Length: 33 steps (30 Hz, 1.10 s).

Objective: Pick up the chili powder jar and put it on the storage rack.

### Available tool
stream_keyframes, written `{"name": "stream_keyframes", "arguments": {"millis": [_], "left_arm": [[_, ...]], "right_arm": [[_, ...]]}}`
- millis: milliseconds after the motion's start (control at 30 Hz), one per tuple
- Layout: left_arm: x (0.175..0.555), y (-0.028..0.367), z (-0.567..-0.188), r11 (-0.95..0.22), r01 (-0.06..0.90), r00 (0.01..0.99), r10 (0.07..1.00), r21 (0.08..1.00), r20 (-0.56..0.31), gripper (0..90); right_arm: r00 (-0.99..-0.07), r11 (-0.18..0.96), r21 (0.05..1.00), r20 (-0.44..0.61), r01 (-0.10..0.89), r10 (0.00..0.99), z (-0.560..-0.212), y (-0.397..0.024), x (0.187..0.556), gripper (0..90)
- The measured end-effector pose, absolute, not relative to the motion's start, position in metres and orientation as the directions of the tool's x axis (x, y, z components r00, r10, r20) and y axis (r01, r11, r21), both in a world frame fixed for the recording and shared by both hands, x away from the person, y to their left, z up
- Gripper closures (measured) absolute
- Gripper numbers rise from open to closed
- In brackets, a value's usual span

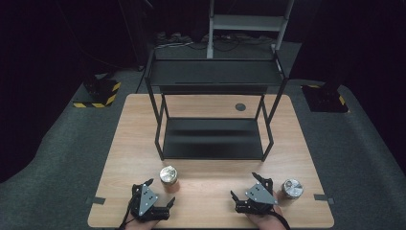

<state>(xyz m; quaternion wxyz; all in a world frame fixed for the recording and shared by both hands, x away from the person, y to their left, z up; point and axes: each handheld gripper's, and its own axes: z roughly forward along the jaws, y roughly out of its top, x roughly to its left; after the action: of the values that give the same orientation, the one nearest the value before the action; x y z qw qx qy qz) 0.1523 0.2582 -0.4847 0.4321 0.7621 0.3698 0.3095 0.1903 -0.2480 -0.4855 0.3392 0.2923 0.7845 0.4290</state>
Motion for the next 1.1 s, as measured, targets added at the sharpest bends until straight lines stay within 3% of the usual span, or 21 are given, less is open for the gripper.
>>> {"name": "stream_keyframes", "arguments": {"millis": [200, 367, 1100], "left_arm": [[0.152, 0.257, -0.484, -0.368, 0.298, 0.53, 0.831, 0.881, 0.168, 0.4], [0.151, 0.264, -0.482, -0.337, 0.315, 0.54, 0.833, 0.887, 0.124, 0.4], [0.135, 0.268, -0.467, -0.248, 0.211, 0.526, 0.844, 0.945, 0.104, 0.4]], "right_arm": [[-0.603, 0.462, 0.871, -0.281, 0.167, 0.747, -0.485, -0.249, 0.191, 0.0], [-0.6, 0.458, 0.872, -0.277, 0.17, 0.75, -0.485, -0.248, 0.191, 0.0], [-0.604, 0.473, 0.867, -0.293, 0.159, 0.741, -0.486, -0.247, 0.189, 0.0]]}}
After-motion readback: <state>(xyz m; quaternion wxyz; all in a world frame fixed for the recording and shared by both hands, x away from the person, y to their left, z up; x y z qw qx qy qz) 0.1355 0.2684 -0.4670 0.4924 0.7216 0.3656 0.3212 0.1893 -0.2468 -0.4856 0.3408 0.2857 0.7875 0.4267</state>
